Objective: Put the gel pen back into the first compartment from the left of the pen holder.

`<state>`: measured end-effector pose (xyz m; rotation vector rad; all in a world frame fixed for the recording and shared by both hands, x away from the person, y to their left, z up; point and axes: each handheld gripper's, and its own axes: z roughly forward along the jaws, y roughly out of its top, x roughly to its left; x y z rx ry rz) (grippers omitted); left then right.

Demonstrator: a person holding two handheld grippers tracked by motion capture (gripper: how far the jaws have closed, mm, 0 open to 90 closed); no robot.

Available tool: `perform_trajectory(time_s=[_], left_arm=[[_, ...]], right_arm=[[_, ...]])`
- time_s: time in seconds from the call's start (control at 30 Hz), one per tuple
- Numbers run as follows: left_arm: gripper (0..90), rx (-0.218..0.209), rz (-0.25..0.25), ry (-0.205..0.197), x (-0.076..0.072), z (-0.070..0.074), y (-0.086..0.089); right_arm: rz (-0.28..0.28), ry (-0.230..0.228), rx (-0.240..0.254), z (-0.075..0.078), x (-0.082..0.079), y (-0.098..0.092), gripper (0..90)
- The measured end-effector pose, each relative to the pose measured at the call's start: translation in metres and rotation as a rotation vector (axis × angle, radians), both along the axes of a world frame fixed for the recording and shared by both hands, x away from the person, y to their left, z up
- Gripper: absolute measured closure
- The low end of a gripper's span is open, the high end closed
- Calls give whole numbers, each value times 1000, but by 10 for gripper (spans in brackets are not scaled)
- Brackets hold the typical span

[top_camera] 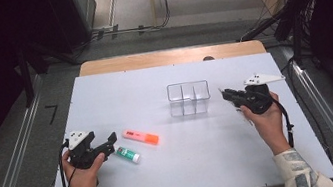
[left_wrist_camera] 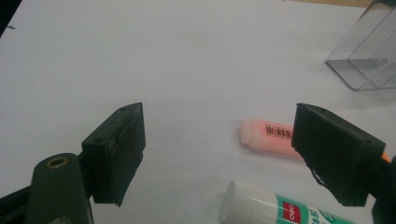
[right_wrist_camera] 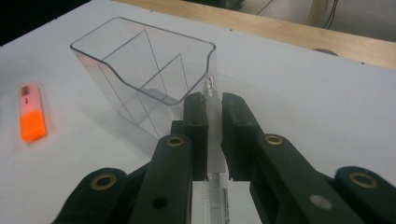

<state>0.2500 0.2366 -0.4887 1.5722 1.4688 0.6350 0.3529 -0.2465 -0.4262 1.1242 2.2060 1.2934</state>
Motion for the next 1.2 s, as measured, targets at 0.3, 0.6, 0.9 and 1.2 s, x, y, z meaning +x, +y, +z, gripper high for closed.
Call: perform_trajectory(time_s=[0.3, 0.6, 0.9, 1.2], left_arm=[[180, -2, 1, -4, 0, 0, 0], [180, -2, 1, -6, 0, 0, 0], [180, -4, 7, -11, 0, 1, 2], [180, -2, 10, -11, 0, 1, 2]], right_arm=[[10, -15, 11, 10, 5, 8, 790], [26, -34, 17, 22, 8, 17, 790], [53, -45, 19, 32, 13, 30, 790], [70, -33, 13, 33, 22, 44, 790]])
